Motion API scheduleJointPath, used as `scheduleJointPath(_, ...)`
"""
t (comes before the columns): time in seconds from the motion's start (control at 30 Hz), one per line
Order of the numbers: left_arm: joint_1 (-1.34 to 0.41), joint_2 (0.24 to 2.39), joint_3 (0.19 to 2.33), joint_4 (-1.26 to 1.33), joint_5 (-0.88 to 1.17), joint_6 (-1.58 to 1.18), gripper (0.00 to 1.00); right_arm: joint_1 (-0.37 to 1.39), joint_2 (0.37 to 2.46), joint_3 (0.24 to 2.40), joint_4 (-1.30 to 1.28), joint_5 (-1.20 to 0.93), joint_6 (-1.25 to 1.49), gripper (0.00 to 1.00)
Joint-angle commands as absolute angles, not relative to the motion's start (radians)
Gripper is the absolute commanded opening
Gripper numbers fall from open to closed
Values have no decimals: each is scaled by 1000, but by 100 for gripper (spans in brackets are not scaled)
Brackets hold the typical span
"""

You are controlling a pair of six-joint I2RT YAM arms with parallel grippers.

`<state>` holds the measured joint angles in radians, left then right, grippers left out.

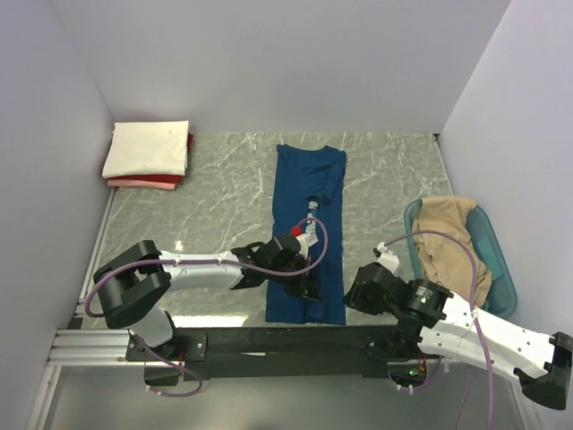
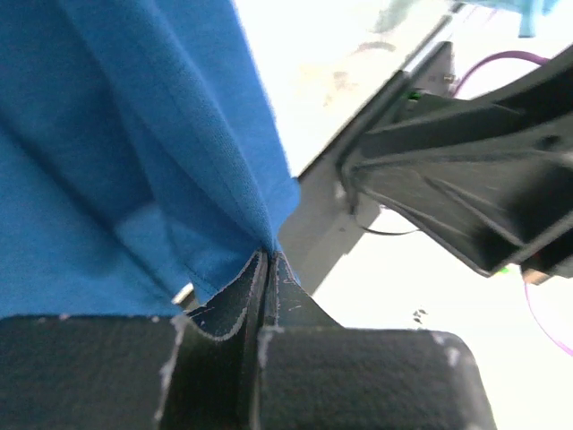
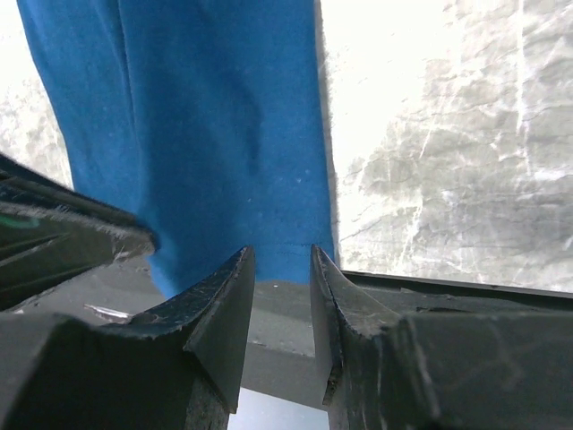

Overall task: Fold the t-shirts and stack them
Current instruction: Fold the tshirt

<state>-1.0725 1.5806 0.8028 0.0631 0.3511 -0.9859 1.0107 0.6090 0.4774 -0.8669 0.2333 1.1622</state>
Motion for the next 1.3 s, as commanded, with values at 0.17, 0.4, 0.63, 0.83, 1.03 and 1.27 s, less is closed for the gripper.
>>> scheduleJointPath(0.17, -1071, 1621, 952, 135, 475, -989, 3, 1000, 520, 538, -937, 316, 1172, 39)
scheduleJointPath(0.4, -1065, 1689, 1039, 164, 531, -1014, 2, 1000, 456, 549, -1002, 360, 1209, 39)
scheduleJointPath(0.63, -1042, 1638, 898, 227, 494, -1081, 2, 1000, 465, 534, -968, 341, 1197, 39)
scheduleJointPath(0.83, -1042, 1585, 775, 158, 384, -1069, 1, 1000, 538, 525, -907, 316, 1169, 39)
scheduleJointPath(1.03, -1040, 1578, 739, 92, 330, -1039, 3, 999, 594, 509, -848, 296, 1152, 39)
scheduleJointPath(1.27, -1039, 1543, 724, 68, 299, -1006, 21, 997, 629, 468, -770, 253, 1144, 39)
